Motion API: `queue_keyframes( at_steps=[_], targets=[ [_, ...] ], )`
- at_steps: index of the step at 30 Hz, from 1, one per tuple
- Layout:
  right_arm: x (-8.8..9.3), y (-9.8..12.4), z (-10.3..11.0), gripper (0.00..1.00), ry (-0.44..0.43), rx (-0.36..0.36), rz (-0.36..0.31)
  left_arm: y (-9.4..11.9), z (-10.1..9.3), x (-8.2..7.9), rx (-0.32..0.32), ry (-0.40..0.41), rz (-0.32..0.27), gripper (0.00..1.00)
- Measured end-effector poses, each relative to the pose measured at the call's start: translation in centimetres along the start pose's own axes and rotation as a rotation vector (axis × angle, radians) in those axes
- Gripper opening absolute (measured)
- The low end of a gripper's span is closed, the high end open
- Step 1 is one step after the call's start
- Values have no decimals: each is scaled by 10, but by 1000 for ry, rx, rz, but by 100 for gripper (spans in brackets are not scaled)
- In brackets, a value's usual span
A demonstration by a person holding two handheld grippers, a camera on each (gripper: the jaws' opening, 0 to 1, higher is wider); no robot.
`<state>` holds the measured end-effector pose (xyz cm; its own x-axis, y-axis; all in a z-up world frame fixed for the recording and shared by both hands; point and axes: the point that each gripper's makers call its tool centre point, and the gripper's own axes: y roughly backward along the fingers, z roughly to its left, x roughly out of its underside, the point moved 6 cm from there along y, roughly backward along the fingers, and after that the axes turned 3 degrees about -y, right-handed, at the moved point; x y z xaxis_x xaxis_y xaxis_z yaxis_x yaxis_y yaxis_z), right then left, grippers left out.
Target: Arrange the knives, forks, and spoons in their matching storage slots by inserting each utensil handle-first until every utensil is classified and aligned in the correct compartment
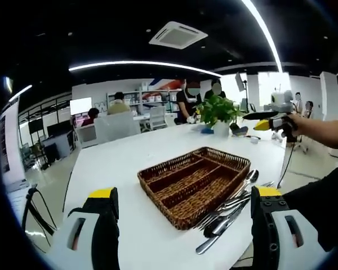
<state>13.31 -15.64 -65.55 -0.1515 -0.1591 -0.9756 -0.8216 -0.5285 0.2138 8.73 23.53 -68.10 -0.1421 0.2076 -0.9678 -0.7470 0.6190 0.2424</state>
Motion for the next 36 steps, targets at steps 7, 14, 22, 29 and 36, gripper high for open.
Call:
queue_keyframes(
  at_steps=[7,14,22,29,36],
  targets=[
    [23,21,-4,100,-13,-45,51,-8,-2,-5,-29,-31,-21,100],
    [48,55,7,100,-21,10,23,0,-9,-1,-28,-78,-44,100],
    [48,62,18,100,-30,8,35,9,-16,6,7,-105,12,100],
    [30,48,17,100,42,-61,93,3,-10,-4,-18,-56,-3,100],
    [34,48,11,100,37,-61,97,-8,1,-2,-29,-102,12,100]
  ],
)
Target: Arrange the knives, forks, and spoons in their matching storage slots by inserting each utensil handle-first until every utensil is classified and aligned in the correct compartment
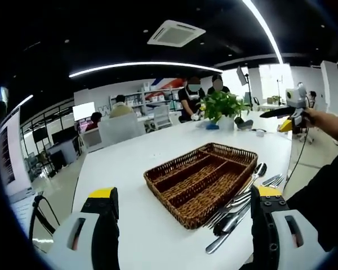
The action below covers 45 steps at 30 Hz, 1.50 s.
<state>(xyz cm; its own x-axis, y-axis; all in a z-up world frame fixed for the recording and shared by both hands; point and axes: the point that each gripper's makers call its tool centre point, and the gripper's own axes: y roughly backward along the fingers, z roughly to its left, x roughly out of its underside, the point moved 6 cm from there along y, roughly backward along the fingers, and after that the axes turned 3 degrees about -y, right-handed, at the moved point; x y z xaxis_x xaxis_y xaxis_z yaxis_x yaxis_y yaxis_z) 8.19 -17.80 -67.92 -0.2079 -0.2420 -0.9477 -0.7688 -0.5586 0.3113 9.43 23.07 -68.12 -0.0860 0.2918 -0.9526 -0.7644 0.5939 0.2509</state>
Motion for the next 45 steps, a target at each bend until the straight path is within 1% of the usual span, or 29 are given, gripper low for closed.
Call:
queue_keyframes(
  at_steps=[2,5,7,12,15,17,19,21,25,27,30,32,33,36,38,42,45],
  targets=[
    [-3,4,0,100,5,16,-17,0,0,-5,5,-9,-18,100],
    [-3,7,5,100,10,7,-23,0,0,-5,12,-27,-15,100],
    [-2,6,1,100,7,17,-24,0,1,-4,13,-25,-15,100],
    [0,2,9,100,-13,-8,-37,4,-2,3,10,-18,-21,100],
    [0,-2,16,100,15,3,-36,5,-5,7,9,-12,-24,100],
    [-2,-3,19,100,29,-10,-35,6,-5,9,13,-10,-25,100],
    [-4,-2,21,100,27,-8,-33,6,-3,11,21,-10,-26,100],
    [-9,2,20,100,34,14,-53,6,0,13,26,-10,-20,100],
    [-6,6,19,99,45,8,-52,7,-1,12,22,-5,-32,100],
    [-3,6,19,97,46,-4,-33,7,-2,12,13,0,-37,100],
    [0,4,19,91,79,-19,-44,6,-6,11,14,14,-44,100],
    [7,0,21,90,78,-50,-8,5,-9,11,16,-1,-39,100],
    [8,-1,21,90,78,-54,2,4,-11,11,16,-8,-34,100],
    [10,-4,24,87,92,-61,11,5,-14,10,25,-16,-28,100],
    [11,-7,30,87,80,-90,17,6,-14,11,24,-23,-21,100],
    [11,-10,37,85,107,-99,29,7,-14,9,23,-24,-22,100],
    [11,-13,49,81,110,-159,19,10,-14,7,21,-25,-31,100]
  ],
)
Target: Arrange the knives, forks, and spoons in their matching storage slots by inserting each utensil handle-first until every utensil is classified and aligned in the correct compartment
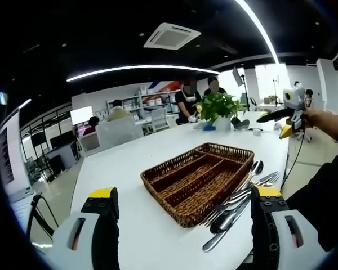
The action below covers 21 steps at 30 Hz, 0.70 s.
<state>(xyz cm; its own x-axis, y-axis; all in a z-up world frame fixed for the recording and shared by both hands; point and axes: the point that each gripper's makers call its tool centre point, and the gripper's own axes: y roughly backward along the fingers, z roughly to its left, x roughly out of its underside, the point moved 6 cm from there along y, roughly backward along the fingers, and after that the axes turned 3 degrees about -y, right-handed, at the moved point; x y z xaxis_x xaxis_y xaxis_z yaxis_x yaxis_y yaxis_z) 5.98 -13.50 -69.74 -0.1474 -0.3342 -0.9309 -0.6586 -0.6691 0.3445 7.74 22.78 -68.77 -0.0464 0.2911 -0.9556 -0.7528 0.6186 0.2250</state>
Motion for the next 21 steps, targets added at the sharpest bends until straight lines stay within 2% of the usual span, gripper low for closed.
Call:
queue_keyframes(
  at_steps=[3,14,19,21],
  targets=[
    [6,-9,12,72,16,-57,8,2,1,2,-3,5,-3,100],
    [21,-33,24,67,-9,-123,40,6,0,12,2,31,13,100],
    [27,-41,32,61,-11,-162,58,7,-1,13,-2,32,9,100],
    [35,-45,37,58,-7,-186,87,8,-1,13,-2,30,10,100]
  ],
)
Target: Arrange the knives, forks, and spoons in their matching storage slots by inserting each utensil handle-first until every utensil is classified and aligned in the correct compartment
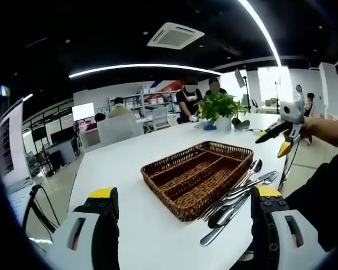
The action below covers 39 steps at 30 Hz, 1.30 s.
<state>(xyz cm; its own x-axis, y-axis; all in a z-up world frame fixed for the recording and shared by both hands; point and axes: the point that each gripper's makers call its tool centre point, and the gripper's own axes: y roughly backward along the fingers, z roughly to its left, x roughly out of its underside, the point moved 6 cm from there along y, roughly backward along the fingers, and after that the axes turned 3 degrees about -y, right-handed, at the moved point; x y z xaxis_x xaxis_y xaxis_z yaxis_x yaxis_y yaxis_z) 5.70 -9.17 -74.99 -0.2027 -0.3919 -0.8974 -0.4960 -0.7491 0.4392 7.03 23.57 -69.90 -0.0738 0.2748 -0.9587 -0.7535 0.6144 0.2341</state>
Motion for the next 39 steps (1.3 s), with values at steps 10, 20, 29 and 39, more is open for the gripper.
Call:
queue_keyframes(
  at_steps=[10,20,29,39],
  targets=[
    [22,-14,9,45,-8,-51,64,6,4,0,-10,1,-3,100],
    [28,-18,8,41,1,-42,87,6,2,1,-5,-3,3,100],
    [39,-30,10,34,29,-64,147,3,2,7,11,11,36,100],
    [52,-44,15,24,53,-106,195,-15,15,6,50,13,63,100]
  ],
)
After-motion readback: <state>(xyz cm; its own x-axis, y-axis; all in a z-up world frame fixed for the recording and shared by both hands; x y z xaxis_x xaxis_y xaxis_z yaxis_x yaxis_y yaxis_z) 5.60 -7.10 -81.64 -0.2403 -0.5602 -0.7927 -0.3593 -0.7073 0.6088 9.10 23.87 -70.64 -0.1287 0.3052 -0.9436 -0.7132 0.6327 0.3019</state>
